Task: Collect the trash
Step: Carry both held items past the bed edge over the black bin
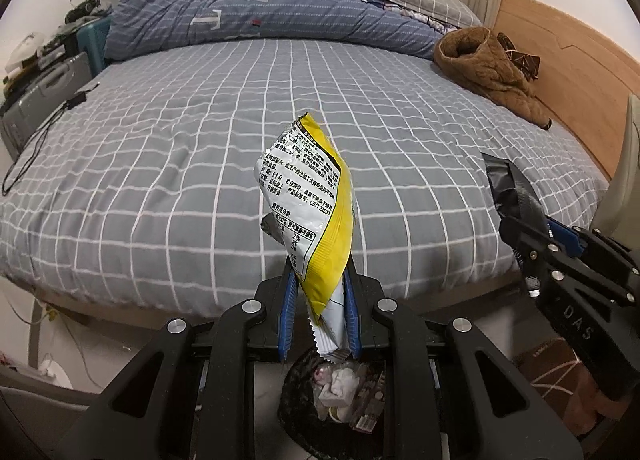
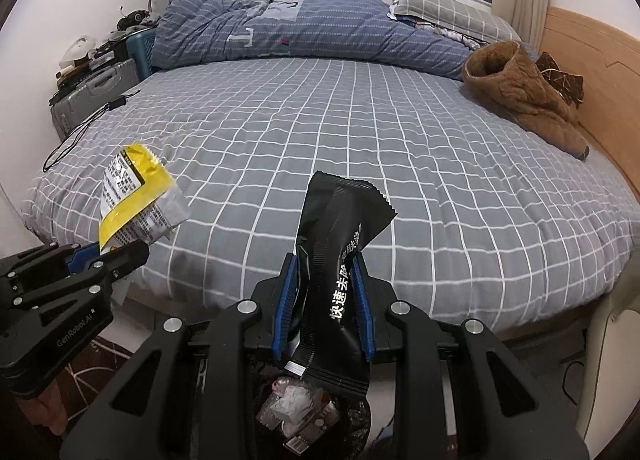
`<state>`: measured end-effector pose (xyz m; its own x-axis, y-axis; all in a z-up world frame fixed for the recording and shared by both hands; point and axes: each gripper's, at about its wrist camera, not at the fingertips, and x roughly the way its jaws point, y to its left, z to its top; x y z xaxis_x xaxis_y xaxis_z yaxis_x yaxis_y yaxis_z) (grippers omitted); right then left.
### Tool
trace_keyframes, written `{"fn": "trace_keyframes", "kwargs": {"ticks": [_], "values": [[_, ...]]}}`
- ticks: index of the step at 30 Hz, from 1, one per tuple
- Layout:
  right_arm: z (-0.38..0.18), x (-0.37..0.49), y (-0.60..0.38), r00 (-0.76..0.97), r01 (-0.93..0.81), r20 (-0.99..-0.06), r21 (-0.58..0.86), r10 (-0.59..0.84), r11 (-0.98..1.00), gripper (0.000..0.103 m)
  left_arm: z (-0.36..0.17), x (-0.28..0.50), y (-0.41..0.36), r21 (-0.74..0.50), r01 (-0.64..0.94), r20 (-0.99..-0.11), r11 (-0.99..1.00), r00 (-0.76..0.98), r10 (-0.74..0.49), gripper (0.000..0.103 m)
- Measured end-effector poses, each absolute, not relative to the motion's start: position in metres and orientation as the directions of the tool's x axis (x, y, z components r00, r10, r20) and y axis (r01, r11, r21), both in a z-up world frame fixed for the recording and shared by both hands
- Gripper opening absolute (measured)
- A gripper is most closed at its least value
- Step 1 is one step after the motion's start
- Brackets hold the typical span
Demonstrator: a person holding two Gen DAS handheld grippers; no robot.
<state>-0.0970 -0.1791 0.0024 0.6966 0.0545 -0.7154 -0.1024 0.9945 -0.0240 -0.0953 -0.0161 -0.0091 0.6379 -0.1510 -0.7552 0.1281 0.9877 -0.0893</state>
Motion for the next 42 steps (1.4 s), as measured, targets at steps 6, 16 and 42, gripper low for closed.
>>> {"fn": "trace_keyframes", "kwargs": {"ticks": [6, 16, 42], "values": [[0.0, -0.12, -0.174, 0.678, -0.114, -0.731, -0.007, 0.073, 0.993, 0.026, -0.008, -0.118, -0.011, -0.093, 0.13, -0.76, 0.987, 0.631, -0.155, 0.02], [0.004, -0.151, -0.17, 0.671, -0.106, -0.739, -0.021, 0.056, 0.994, 0.026, -0.004, -0.151, -0.002, -0.101, 0.108, -0.762, 0.989, 0.631, -0.147, 0.02], [-0.101, -0.156, -0.164, 0.491, -0.145, -0.868, 0.009, 0.079, 0.989, 0.026, -0.101, -0.167, -0.005, -0.076, 0.106, -0.854, 0.991, 0.506, -0.12, 0.02]]}}
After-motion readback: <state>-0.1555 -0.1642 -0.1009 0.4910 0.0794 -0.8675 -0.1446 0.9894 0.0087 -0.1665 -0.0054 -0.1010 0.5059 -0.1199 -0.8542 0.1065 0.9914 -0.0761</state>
